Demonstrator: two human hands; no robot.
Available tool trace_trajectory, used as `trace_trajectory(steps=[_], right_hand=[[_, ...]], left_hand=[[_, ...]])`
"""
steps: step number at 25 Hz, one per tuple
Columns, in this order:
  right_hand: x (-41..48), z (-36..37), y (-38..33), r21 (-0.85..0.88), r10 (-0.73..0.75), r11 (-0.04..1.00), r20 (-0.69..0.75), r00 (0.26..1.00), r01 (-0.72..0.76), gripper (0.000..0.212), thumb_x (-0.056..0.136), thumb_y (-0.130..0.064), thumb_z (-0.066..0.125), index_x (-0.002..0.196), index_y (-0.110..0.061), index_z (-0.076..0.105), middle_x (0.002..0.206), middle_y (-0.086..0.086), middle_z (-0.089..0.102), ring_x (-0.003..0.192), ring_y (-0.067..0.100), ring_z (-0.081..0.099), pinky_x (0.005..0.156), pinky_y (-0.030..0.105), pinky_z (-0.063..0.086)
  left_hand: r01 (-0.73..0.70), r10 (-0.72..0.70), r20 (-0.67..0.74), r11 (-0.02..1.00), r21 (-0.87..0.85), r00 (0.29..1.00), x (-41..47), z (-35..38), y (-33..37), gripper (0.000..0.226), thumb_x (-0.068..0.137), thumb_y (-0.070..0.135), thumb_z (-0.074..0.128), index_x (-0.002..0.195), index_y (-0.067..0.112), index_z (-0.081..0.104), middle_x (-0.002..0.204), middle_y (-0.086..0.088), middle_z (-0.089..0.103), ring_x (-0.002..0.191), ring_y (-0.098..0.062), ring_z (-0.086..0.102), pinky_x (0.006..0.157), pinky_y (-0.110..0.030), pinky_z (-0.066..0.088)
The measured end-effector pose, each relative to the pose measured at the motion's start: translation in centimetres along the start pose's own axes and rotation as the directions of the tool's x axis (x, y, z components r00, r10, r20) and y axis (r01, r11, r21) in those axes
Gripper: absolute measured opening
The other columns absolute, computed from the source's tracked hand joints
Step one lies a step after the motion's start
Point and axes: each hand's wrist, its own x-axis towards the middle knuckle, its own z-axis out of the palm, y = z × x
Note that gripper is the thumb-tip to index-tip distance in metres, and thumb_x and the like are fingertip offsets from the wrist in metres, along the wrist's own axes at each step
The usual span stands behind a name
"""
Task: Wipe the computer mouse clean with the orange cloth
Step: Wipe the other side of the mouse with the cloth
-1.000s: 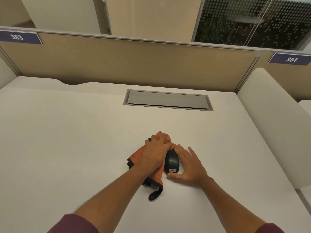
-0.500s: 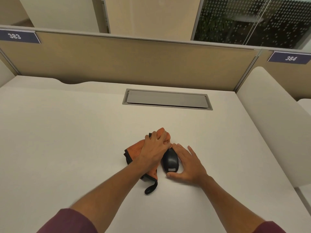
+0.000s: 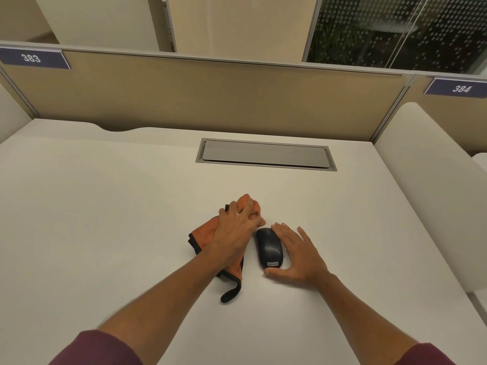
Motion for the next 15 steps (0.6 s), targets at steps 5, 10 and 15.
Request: trace_trajectory(steps=[5, 10, 15], right_hand=[[0.0, -0.1, -0.1, 0.006, -0.003, 1.000, -0.004, 1.000, 0.003, 0.111, 0.070, -0.089, 0.048, 0.156, -0.030, 0.010, 0.163, -0.012, 0.012, 0.149, 0.001, 0.001, 0.124, 0.042, 0.000], [-0.1, 0.0, 0.0, 0.010, 0.004, 1.000, -0.015, 1.000, -0.004, 0.111, 0.070, -0.090, 0.047, 0.156, -0.030, 0.012, 0.163, -0.011, 0.015, 0.149, 0.002, 0.004, 0.124, 0.042, 0.002], [0.0, 0.1, -0.1, 0.044, 0.018, 0.999, -0.020, 1.000, -0.017, 0.110, 0.070, -0.089, 0.049, 0.155, -0.030, 0.013, 0.162, -0.012, 0.018, 0.149, 0.004, 0.010, 0.124, 0.041, 0.003]], left_hand=[[-0.057, 0.055, 0.061, 0.998, 0.037, 0.997, 1.1, -0.3, 2.0, 0.052, 0.093, 0.026, 0.066, 0.142, 0.032, 0.047, 0.159, -0.012, 0.018, 0.137, -0.046, 0.027, 0.105, -0.063, 0.033], [-0.166, 0.168, 0.068, 0.986, -0.030, 0.984, 0.0, -1.1, 0.2, 0.041, 0.102, 0.027, 0.052, 0.141, 0.038, 0.046, 0.158, -0.009, 0.021, 0.136, -0.042, 0.030, 0.105, -0.059, 0.035], [0.015, 0.007, 0.061, 0.938, -0.345, 0.998, -1.2, -1.9, -0.8, 0.032, 0.105, 0.030, 0.042, 0.133, 0.037, 0.055, 0.155, -0.002, 0.029, 0.131, -0.035, 0.037, 0.106, -0.049, 0.036]])
